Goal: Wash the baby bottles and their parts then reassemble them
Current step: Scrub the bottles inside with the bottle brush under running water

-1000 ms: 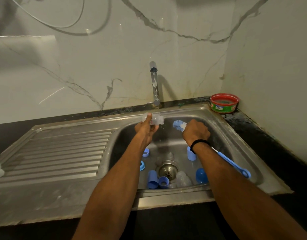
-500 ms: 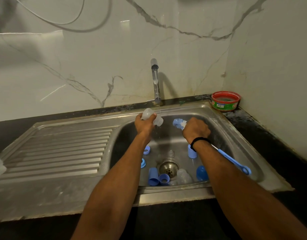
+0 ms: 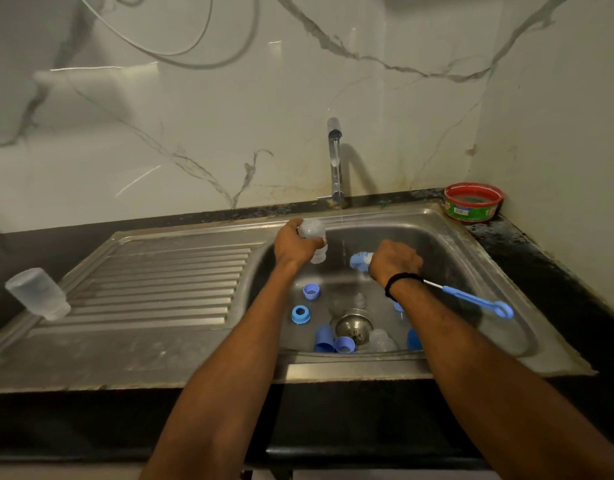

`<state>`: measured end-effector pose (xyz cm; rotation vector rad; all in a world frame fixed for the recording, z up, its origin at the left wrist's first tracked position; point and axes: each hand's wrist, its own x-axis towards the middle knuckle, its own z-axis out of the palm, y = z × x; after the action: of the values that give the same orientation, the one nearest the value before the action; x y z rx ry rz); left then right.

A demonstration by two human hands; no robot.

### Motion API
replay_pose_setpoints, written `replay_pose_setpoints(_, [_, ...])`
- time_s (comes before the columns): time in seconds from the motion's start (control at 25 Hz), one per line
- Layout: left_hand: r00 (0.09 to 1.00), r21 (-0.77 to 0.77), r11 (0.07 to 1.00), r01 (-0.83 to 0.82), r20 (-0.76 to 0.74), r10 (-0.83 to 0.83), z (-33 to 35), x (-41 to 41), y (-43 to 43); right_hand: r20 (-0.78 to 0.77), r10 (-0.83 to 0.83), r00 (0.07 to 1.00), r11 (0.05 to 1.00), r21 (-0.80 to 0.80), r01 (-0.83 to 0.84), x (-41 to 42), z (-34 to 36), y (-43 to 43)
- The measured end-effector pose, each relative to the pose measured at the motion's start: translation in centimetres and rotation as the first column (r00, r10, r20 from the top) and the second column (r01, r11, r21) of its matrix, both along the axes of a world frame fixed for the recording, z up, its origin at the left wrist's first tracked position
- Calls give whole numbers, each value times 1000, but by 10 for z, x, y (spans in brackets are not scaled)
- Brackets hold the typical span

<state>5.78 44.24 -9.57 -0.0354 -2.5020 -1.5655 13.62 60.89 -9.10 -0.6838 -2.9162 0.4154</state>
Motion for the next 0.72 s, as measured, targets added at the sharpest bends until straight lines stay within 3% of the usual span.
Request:
replay_pose_setpoints(0.44, [999,-122,992,7,32,-3,1,17,-45,16,69,997,997,28,-70,6,4,-19])
replay_pose_setpoints(0.72, [996,-39,995,-93,12,93,53,30,-107,-5,69,998,998,-1,-69,-8,0,-19])
